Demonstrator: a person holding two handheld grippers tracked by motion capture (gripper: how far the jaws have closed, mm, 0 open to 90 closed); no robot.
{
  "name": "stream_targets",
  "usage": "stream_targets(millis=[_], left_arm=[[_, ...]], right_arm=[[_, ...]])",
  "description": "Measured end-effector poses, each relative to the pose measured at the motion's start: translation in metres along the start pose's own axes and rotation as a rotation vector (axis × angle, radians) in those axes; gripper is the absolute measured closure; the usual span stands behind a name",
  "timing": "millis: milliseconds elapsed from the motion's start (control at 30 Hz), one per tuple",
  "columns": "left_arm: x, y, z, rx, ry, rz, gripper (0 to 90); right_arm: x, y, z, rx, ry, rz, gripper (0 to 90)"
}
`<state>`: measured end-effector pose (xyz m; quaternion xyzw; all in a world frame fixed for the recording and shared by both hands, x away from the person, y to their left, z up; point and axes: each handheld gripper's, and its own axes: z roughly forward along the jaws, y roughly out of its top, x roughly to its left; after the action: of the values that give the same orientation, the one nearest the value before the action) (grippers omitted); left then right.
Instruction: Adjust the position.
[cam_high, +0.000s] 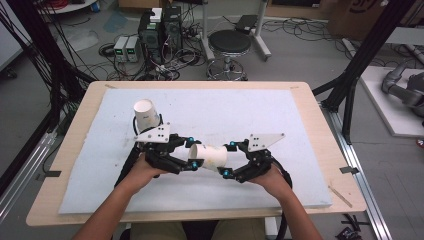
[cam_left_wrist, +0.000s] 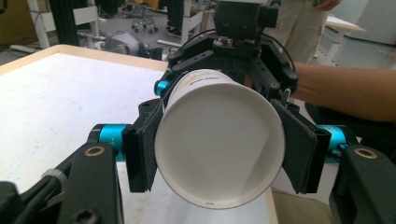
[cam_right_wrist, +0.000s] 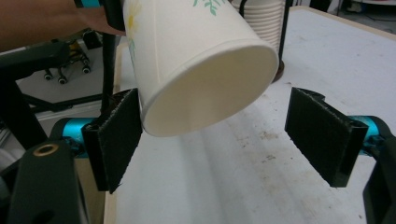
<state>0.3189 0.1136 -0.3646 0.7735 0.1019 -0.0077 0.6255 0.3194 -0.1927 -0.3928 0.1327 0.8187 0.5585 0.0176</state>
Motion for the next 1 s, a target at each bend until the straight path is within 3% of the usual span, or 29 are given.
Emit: stream_targets(millis=[233, 367, 433, 633, 833, 933, 1000], left_arm=[[-0.0013, 0.001, 0.0005, -0.039, -0.068, -0.003, 37.6], [-0.002, 0.001, 0.0016, -0.055, -0.088, -0.003, 37.6], [-0.0018, 0.001, 0.0013, -0.056, -0.093, -0.002, 37.6], [-0.0015, -0.0013, -0.0006, -0.07, -0.095, -0.012, 37.4], [-0.0026, -0.0055, 0.0006, -0.046, -0.086, -0.026, 37.0], [-0.0036, -0.0074, 0.0038, 0.014, -0.041, -0.074, 15.9], [-0.0035, -0.0078, 0.0036, 0.026, -0.031, -0.073, 14.8]], right_arm=[[0.0015, 0.0018, 0.0009, -0.051, 0.088, -0.03, 19.4], [0.0017, 0.0019, 0.0014, -0.068, 0.114, -0.037, 20.2], [0.0022, 0.0018, 0.0014, -0.075, 0.141, -0.04, 27.7], [0.0021, 0.0017, 0.0001, -0.099, 0.158, -0.038, 34.1], [0.001, 0.0019, -0.0012, -0.065, 0.175, -0.005, 36.5], [0.0005, 0.0032, -0.0046, -0.041, 0.179, 0.004, 37.3], [0.0004, 0.0036, -0.0054, -0.033, 0.178, 0.003, 37.3]])
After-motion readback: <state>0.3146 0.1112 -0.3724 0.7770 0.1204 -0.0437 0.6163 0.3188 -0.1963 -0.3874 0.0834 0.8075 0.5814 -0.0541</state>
